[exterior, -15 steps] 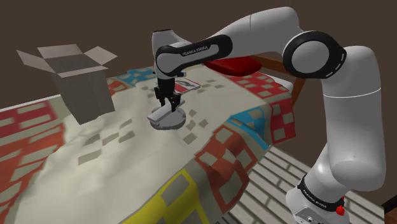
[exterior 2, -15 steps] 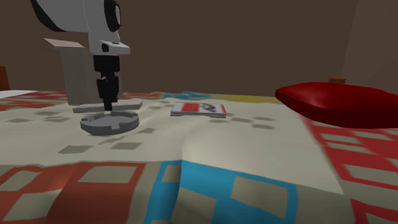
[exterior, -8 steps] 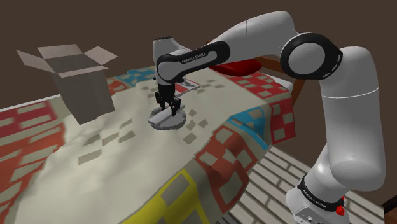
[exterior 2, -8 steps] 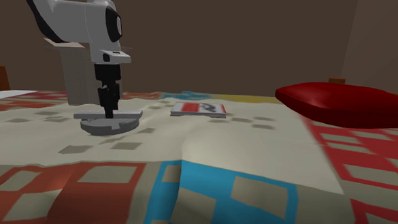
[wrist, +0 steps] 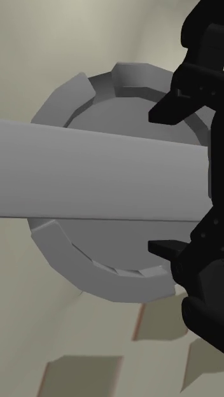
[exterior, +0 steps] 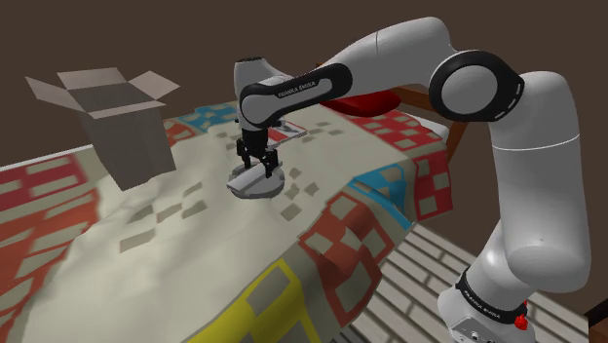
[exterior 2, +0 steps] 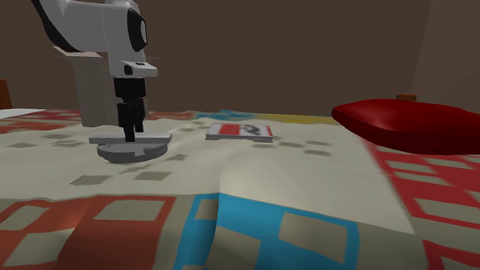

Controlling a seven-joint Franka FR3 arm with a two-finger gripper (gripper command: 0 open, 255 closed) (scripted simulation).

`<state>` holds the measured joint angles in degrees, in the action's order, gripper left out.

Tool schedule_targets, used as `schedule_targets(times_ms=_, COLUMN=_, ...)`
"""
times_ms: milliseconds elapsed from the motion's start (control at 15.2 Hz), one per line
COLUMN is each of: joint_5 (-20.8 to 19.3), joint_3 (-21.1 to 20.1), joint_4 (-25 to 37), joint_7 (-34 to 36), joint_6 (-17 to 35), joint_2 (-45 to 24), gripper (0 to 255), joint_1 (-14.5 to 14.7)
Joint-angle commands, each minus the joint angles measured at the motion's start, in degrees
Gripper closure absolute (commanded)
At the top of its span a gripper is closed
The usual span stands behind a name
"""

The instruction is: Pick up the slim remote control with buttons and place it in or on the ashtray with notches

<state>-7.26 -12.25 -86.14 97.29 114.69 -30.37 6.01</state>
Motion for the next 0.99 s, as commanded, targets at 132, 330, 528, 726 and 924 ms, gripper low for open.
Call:
schedule_targets(times_ms=132, joint_5=0.0, joint_3=0.0, joint_4=-0.06, joint_7=-0.03, joint_6=0.04, joint_2=0.0, gripper=0, joint_1=-0.02)
schedule_targets(times_ms=330, joint_5=0.44, joint_3=-0.24, joint_4=3.47, joint_7=-0.34, joint_6=-4.96, joint_2=1.5, gripper=0, joint_1=0.03)
schedule_targets(times_ms=528, joint_5=0.53, joint_3=-0.29, joint_4=4.56, joint_7=-0.41, joint_6=-6.32, joint_2=1.79, gripper=0, joint_1=0.07)
schedule_targets(times_ms=726, joint_5=0.53, joint_3=-0.29, joint_4=4.57, joint_7=-0.41, joint_6=-6.33, joint_2=1.78, gripper=0, joint_1=0.07)
schedule_targets(times_ms=924, joint_5=0.53, joint_3=-0.29, joint_4=4.57, joint_7=-0.41, joint_6=-6.33, joint_2=1.78, gripper=0, joint_1=0.07)
